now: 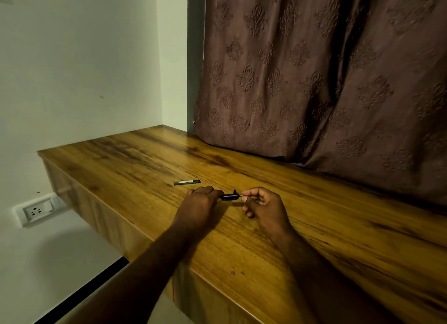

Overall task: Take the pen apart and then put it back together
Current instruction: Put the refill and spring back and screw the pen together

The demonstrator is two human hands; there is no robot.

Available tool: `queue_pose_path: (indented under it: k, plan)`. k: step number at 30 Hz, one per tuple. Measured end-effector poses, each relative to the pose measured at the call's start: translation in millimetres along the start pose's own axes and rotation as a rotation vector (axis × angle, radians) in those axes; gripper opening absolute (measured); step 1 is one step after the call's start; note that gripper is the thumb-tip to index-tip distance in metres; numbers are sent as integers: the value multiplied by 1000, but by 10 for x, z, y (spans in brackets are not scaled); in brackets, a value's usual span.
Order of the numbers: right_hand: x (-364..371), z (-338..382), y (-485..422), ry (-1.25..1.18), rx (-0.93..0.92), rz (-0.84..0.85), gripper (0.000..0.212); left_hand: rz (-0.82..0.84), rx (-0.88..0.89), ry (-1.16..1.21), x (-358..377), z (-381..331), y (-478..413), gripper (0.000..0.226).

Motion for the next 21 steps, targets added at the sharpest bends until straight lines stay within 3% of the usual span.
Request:
queue_pose_path:
  k: [10,21]
  plan:
    - [15,-6,2,83,-15,-7,12,-21,1,28,-17,-11,19,40]
    - [46,-24,1,207,-53,-15,13,-53,12,-39,-5,-21,24,30]
Point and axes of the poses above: each hand's wrist, its own y-axis away from the middle knuckle, its own x-axis out of the palm, z = x × y, the point moved 1 cm from there along -y, towards the middle knuckle, and after that the axes turned 5 degrees about y, right-handed, at the moved point
